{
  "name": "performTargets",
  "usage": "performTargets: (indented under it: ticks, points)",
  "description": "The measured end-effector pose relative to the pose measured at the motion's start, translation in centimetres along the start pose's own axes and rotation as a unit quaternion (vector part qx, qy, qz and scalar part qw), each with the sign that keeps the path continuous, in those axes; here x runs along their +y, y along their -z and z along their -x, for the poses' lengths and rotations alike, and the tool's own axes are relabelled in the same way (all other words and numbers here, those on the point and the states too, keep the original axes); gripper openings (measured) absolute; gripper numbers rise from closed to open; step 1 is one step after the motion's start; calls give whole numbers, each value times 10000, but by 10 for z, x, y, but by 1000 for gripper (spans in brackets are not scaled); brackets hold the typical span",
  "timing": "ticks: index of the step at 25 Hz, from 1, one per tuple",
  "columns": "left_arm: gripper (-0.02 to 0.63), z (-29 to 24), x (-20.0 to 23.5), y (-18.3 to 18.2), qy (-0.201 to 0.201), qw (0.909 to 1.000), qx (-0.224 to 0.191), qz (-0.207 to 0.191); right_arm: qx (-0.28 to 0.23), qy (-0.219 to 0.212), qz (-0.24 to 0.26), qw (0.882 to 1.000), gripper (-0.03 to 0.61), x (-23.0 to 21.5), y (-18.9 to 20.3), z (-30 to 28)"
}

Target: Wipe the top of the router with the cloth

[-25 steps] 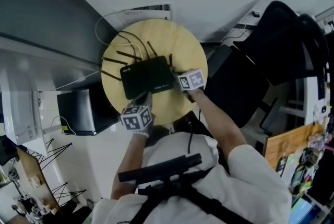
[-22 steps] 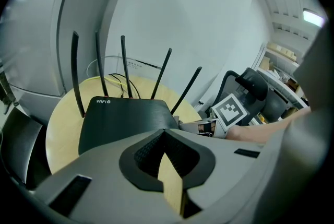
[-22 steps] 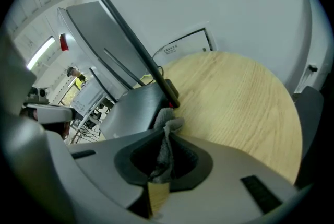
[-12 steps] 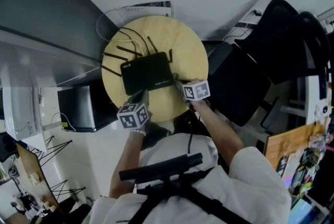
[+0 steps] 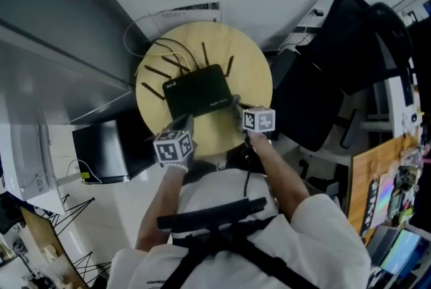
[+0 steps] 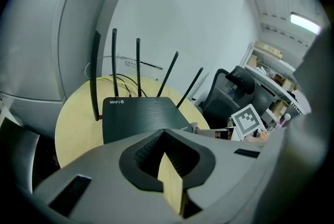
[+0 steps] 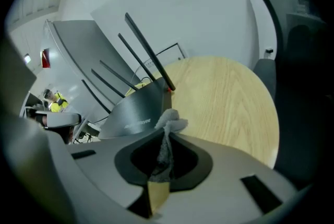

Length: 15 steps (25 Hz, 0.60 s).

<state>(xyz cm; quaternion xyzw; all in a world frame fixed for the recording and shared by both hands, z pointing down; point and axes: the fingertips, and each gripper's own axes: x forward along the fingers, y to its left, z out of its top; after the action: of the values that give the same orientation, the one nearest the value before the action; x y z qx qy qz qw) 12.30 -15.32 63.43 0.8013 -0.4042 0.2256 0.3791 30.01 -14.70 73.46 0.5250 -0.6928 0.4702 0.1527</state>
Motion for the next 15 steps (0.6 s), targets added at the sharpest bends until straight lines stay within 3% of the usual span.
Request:
performTargets:
  ticks: [7, 15]
  points:
    - [-11, 9, 4, 1, 481, 9983, 155, -286, -174, 695, -379, 9967, 38, 19, 17, -2]
    - [-11, 22, 17, 3, 753, 9959, 240, -430, -188, 755, -436, 9960, 38, 64, 31, -21]
